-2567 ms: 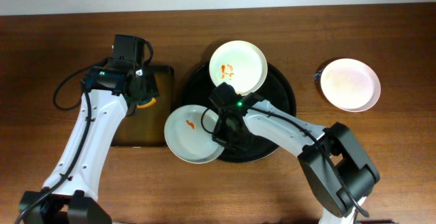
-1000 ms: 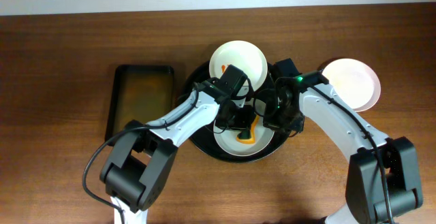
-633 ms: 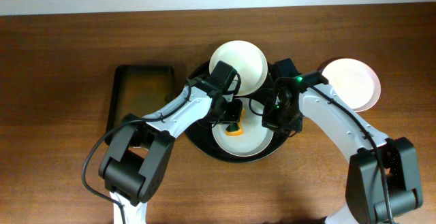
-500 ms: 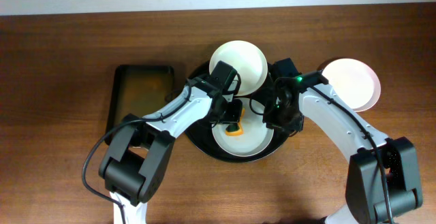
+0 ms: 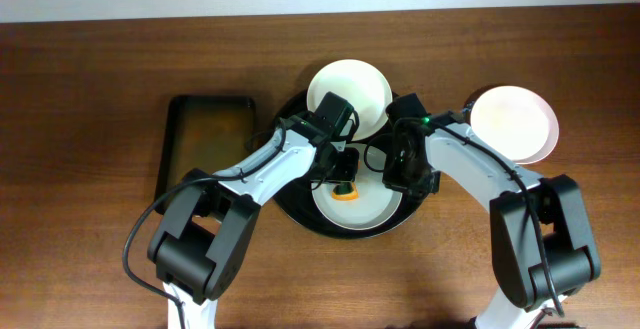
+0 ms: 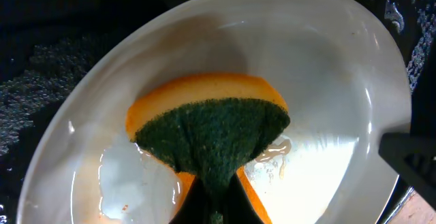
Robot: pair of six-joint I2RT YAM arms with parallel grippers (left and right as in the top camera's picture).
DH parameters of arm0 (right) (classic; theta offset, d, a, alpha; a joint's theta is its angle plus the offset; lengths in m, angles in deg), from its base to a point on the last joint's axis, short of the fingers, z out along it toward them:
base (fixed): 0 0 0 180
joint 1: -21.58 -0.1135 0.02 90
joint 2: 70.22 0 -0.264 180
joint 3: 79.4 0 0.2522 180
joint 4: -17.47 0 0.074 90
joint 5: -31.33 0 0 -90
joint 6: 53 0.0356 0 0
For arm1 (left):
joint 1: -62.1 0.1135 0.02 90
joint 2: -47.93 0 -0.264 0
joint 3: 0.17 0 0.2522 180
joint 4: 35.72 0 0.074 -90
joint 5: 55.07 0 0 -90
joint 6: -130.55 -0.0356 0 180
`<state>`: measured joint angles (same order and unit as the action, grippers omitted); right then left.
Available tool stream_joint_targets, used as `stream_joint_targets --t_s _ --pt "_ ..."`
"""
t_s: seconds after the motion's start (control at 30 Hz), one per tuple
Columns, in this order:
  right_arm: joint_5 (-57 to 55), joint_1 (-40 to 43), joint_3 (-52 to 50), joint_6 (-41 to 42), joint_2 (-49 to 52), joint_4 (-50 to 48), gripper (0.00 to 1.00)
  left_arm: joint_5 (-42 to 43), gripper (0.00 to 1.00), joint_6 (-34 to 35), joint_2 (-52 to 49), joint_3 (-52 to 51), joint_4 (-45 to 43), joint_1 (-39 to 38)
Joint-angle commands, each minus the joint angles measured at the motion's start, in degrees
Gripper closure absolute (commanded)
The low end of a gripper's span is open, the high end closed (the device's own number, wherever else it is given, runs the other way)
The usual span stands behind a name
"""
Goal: Clean dirty plates on tray and stack at the side
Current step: 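Scrub the held plate with the sponge in the left gripper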
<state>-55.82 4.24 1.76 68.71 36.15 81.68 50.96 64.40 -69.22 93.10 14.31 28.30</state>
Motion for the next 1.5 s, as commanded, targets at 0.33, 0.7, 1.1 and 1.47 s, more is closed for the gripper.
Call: stream_joint_targets --t_s 0.33,0.7,1.1,1.47 --pt "-2.5 0.2 -7.8 0.3 0.9 -4.7 0.89 -10.8 1.0 6.5 -0.4 1.8 3.5 3.1" --pt "-2.2 0.2 -7.8 0.3 0.9 -4.2 0.9 -3.4 1.0 6.1 9.1 1.6 5.6 0.2" --pt "-2.0 0.2 -7.8 0.3 0.9 -3.8 0.91 -0.5 1.0 8.7 -1.3 0.0 -2.1 -6.1" --pt "-2.0 0.2 -7.8 0.3 0.9 -3.3 0.95 -9.9 1.0 8.7 -1.6 0.0 3.6 2.9"
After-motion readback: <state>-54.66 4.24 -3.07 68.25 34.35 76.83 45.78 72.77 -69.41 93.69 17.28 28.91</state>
